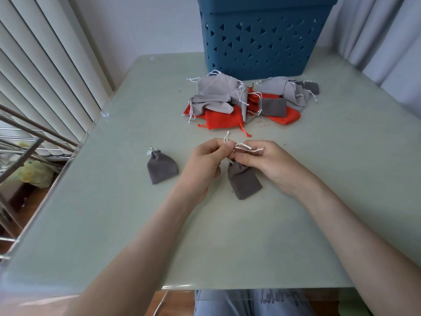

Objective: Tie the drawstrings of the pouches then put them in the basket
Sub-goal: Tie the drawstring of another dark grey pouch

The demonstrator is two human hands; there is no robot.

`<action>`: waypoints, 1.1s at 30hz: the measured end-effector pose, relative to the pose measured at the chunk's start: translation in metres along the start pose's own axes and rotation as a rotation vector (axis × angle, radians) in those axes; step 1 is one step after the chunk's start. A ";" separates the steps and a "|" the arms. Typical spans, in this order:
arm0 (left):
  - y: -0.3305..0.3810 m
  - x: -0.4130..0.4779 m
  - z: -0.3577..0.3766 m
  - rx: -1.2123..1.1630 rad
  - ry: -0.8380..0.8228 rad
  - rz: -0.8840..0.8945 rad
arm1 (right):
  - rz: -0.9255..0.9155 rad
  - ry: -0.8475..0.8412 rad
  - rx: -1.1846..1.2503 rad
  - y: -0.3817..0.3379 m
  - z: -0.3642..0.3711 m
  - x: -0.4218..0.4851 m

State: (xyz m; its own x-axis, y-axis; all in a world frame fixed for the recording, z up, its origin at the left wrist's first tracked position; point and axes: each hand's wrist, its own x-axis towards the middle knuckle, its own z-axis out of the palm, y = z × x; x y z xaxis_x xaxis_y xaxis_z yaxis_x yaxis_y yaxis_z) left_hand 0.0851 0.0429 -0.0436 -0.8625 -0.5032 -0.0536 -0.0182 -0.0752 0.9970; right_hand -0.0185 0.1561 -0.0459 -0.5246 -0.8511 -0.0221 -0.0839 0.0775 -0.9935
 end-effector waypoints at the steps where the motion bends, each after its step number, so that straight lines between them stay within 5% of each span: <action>1: 0.001 0.000 -0.001 0.011 -0.008 0.007 | 0.003 0.009 0.001 0.000 0.000 0.000; 7: 0.002 -0.001 -0.001 0.158 0.040 0.084 | 0.039 0.130 -0.016 0.002 -0.002 0.001; 13: -0.010 -0.002 -0.001 0.738 0.191 0.357 | -0.024 0.114 -0.081 0.005 0.001 0.001; 19: -0.021 0.004 0.001 1.019 0.278 0.555 | -0.037 0.145 -0.189 0.008 0.002 0.003; 33: -0.020 0.007 -0.006 0.906 0.230 0.888 | -0.037 0.030 0.034 0.004 0.001 0.003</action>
State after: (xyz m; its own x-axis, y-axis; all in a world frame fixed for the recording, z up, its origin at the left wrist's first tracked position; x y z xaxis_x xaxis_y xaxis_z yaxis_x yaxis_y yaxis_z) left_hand 0.0823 0.0362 -0.0644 -0.6512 -0.2226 0.7255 0.1008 0.9222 0.3734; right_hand -0.0199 0.1531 -0.0501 -0.5466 -0.8372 0.0171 -0.0749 0.0285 -0.9968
